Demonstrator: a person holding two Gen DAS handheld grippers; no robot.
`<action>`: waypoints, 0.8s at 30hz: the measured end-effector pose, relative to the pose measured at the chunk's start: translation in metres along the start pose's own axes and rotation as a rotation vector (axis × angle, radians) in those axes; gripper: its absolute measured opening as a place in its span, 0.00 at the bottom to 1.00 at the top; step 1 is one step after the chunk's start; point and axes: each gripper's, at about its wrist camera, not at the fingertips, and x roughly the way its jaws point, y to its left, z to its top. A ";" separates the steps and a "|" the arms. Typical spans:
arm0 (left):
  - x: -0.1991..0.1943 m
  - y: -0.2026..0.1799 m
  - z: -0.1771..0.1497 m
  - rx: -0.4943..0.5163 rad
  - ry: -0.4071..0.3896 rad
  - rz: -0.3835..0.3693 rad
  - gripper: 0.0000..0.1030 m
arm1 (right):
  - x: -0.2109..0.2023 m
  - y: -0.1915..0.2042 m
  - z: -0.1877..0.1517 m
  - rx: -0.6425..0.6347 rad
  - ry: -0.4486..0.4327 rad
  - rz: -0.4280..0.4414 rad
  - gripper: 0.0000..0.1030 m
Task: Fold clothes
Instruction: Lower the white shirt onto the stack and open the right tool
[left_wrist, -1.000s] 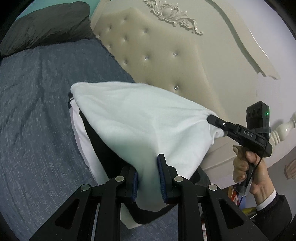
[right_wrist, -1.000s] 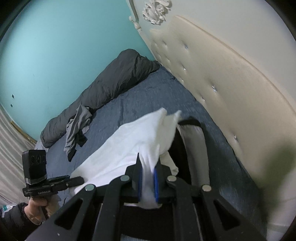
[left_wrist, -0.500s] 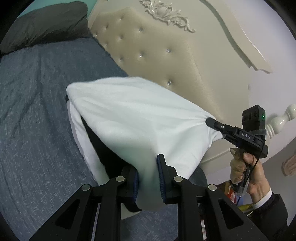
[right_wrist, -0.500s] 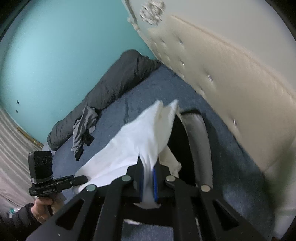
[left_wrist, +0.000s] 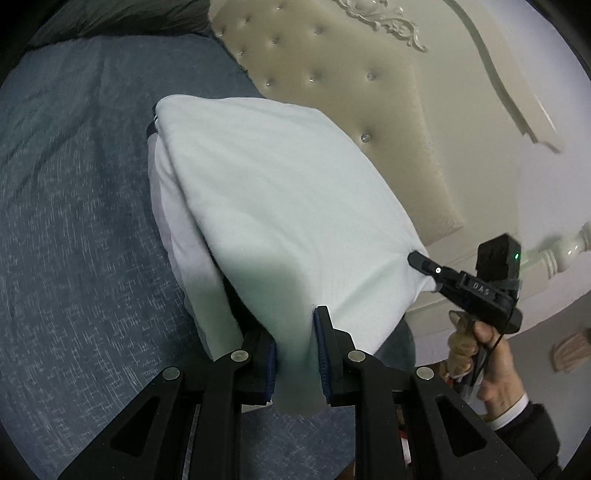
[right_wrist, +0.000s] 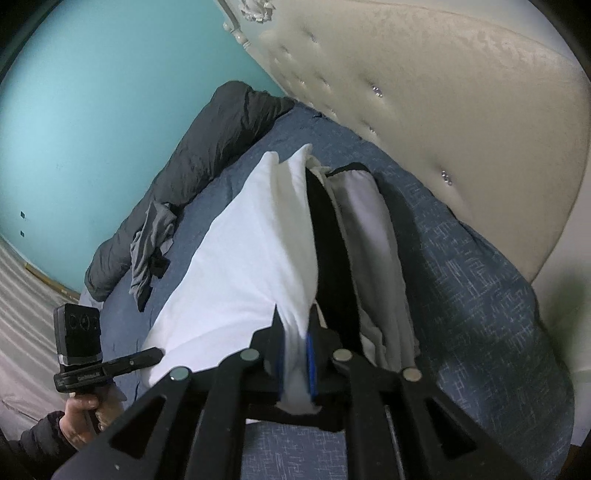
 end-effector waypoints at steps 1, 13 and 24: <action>-0.003 0.001 -0.001 -0.005 -0.003 -0.005 0.20 | -0.001 0.000 0.000 0.011 -0.004 0.015 0.09; -0.015 -0.006 0.014 -0.031 0.023 -0.028 0.17 | -0.033 0.014 0.026 0.132 0.002 0.105 0.07; -0.006 0.001 0.007 -0.007 0.044 0.015 0.19 | -0.010 -0.005 -0.004 0.086 -0.010 -0.069 0.20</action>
